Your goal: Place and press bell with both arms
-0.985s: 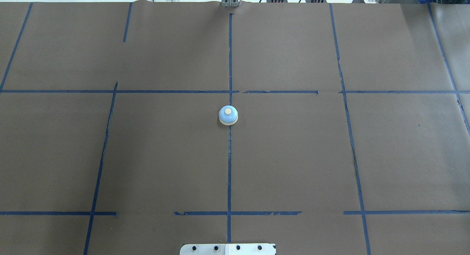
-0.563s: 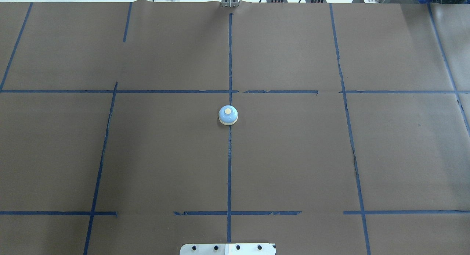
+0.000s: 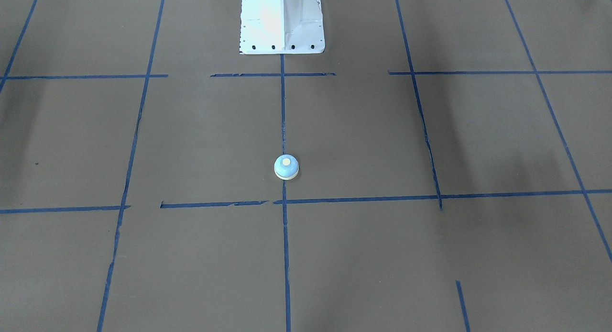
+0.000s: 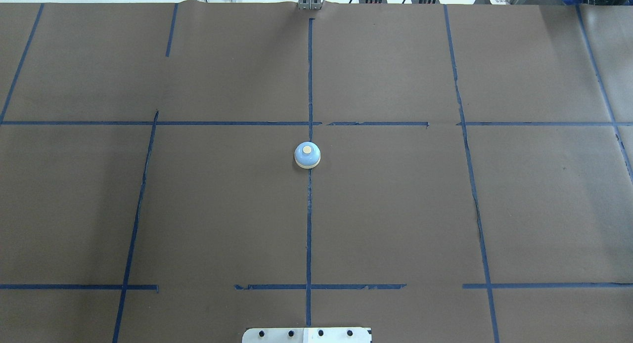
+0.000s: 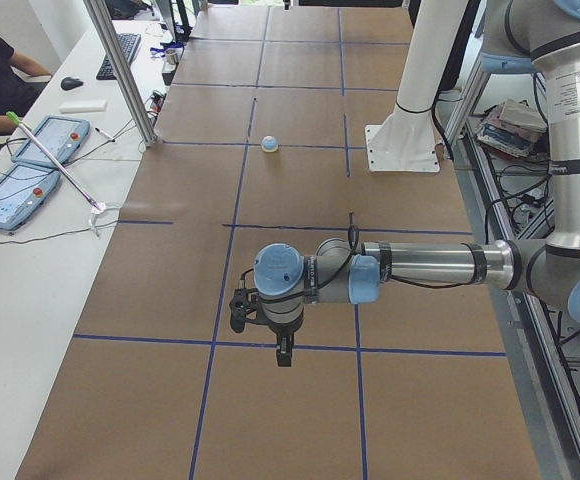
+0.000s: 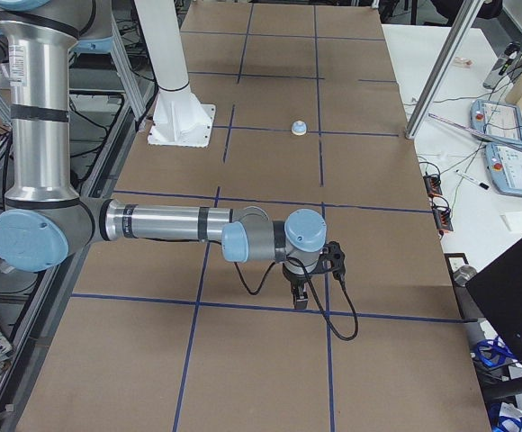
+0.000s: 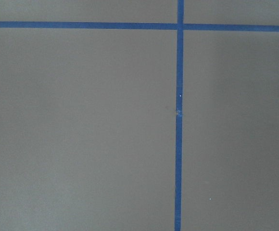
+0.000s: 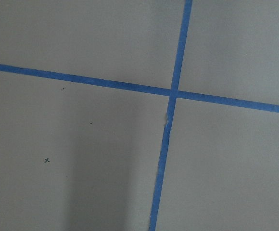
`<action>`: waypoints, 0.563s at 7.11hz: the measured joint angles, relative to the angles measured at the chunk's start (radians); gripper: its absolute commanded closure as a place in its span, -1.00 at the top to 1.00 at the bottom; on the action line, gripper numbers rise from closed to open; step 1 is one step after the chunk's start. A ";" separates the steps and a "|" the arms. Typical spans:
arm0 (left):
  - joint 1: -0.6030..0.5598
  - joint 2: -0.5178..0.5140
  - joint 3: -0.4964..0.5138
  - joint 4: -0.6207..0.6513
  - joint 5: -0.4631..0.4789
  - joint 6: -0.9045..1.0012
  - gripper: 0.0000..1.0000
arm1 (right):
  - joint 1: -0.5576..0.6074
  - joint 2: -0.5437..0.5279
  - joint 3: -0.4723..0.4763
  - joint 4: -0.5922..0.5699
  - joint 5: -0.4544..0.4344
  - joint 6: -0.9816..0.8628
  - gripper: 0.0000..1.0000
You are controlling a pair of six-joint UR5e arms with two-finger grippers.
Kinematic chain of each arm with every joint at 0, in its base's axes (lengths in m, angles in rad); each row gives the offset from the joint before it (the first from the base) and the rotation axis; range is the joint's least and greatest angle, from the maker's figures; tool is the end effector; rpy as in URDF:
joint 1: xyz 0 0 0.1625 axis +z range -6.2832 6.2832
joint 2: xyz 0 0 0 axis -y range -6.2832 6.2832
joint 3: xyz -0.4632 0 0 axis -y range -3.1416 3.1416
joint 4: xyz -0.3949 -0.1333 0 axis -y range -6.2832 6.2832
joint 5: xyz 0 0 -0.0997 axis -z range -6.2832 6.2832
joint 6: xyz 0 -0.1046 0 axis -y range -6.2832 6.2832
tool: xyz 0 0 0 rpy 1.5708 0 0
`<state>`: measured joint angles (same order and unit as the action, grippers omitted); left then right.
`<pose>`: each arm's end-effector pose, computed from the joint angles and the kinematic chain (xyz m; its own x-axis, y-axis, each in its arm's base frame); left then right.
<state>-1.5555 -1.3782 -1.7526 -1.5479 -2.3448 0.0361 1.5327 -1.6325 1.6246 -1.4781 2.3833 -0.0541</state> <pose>-0.0540 -0.4042 0.6995 0.7144 0.0235 -0.6994 -0.0411 0.9991 -0.0084 0.0393 -0.4736 0.6912 0.6818 -0.1413 0.7178 0.0749 0.9895 0.1237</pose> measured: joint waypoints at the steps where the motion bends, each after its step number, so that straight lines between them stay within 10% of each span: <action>1: 0.019 -0.005 -0.014 -0.003 0.011 0.001 1.00 | 0.022 -0.013 0.009 0.000 0.008 -0.002 1.00; 4: 0.032 -0.009 -0.090 0.089 0.044 0.000 1.00 | 0.037 -0.055 0.027 -0.013 0.019 -0.003 1.00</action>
<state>-1.5240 -1.3870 -1.8427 -1.4591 -2.3005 0.0365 1.5696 -1.6878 1.6518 -1.4916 2.4021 -0.0572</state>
